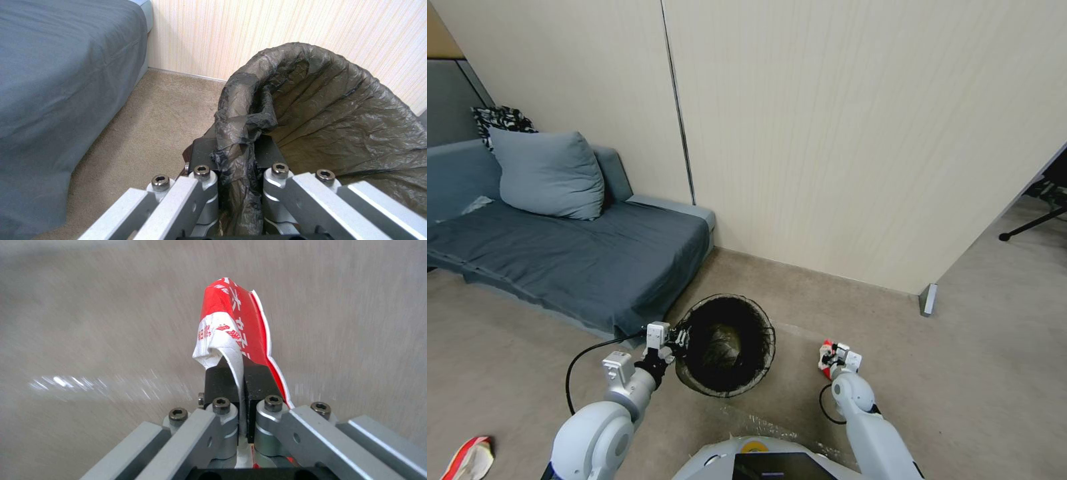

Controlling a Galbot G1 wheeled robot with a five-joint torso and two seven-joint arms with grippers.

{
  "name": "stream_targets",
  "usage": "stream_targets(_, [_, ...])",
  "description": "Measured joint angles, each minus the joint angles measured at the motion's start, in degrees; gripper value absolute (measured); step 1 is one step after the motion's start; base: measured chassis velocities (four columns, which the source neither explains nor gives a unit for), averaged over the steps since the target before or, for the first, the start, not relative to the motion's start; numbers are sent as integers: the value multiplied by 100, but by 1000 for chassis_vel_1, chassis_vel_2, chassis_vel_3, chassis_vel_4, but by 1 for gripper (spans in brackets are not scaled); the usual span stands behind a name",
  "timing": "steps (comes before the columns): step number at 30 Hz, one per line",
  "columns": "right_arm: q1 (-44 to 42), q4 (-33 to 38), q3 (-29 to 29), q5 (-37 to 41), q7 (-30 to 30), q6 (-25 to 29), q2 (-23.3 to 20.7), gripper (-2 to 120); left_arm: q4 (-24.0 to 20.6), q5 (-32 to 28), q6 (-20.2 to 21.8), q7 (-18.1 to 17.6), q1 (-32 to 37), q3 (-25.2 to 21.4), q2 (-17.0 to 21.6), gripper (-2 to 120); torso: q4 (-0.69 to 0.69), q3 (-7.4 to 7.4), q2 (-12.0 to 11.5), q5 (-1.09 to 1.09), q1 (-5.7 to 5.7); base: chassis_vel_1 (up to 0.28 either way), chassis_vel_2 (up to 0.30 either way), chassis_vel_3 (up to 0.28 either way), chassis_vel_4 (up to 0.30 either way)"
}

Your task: Pick up the trash bin, then pick up the garbage from the floor and place it into the trash bin.

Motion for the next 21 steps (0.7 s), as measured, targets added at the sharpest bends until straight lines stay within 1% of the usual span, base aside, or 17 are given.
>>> stream_targets(2, [-37, 149, 28, -21, 2, 9, -31, 0, -3, 0, 1, 0, 2, -3, 1, 7, 1, 0, 0, -1, 0, 0, 0, 0, 0])
stream_targets(3, [-109, 404, 49, -17, 3, 9, -82, 0, -13, 1, 2, -3, 10, -12, 3, 7, 0, 0, 0, 2, 0, 0, 0, 0, 0])
stream_targets(4, [-247, 1005, 110, 18, 6, 4, -221, 0, -29, 4, 4, -5, 18, -14, 5, 7, 2, 0, 0, -2, 0, 0, 0, 0, 0])
stream_targets(5, [-247, 1005, 110, 18, 6, 4, -221, 0, -29, 4, 4, -5, 18, -14, 5, 7, 2, 0, 0, -2, 0, 0, 0, 0, 0])
stream_targets(6, [-359, 1429, 156, 60, 7, -12, -337, 0, -31, 10, 5, -8, 22, -12, 3, 7, -1, 0, 0, -5, 0, 0, 0, 0, 0])
stream_targets(7, [-498, 1943, 206, 130, 1, -42, -543, 0, -41, 17, 10, -10, 30, 2, 2, 7, 0, 0, 0, 3, 0, 0, 0, 0, 0])
stream_targets(8, [-498, 1943, 206, 130, 1, -42, -543, 0, -41, 17, 10, -10, 30, 2, 2, 7, 0, 0, 0, 3, 0, 0, 0, 0, 0])
stream_targets(9, [-560, 2189, 241, 167, -3, -58, -651, 0, -46, 24, 14, -11, 37, 9, 2, 7, -1, 0, 0, -2, 0, 0, 0, 0, 0])
stream_targets(10, [-665, 2695, 293, 292, -11, -109, -907, 0, -55, 32, 22, -13, 49, 11, 5, 7, -1, 0, 0, 3, 0, 0, 0, 0, 0])
stream_targets(11, [-754, 3210, 362, 496, -9, -185, -1199, 0, -58, 41, 24, -15, 58, 12, 5, 7, 0, 0, 0, -3, 0, 0, 0, 0, 0])
stream_targets(13, [-777, 3354, 381, 571, -7, -211, -1295, 0, -58, 44, 25, -16, 61, 12, 6, 7, -1, 0, 0, -2, 0, 0, 0, 0, 0])
stream_targets(14, [-867, 3963, 466, 907, 3, -304, -1715, 0, -60, 54, 27, -23, 73, 12, -1, 7, 0, 0, 0, -2, 0, 0, 0, 0, 0])
stream_targets(15, [-910, 4282, 506, 1112, 5, -352, -1953, 0, -60, 60, 29, -26, 80, 16, -7, 7, 0, 0, 0, 0, 0, 0, 0, 0, 0])
stream_targets(17, [-926, 4459, 533, 1252, 9, -380, -2083, 0, -60, 63, 29, -28, 84, 20, -12, 7, 1, 0, 0, 0, 0, 0, 0, 0, 0])
stream_targets(18, [-933, 4750, 565, 1483, 11, -420, -2257, 0, -60, 65, 30, -34, 92, 23, -19, 7, 0, 0, 0, -1, 0, 0, 0, 0, 0])
stream_targets(19, [-933, 4765, 566, 1495, 11, -421, -2266, 0, -60, 66, 30, -35, 93, 23, -20, 7, 0, 0, 0, 0, 0, 0, 0, 0, 0])
stream_targets(21, [-876, 5390, 587, 2072, -13, -509, -2547, 0, -59, 67, 33, -66, 127, 28, -27, 7, 0, -1, 0, -1, 0, 0, 0, 0, 0])
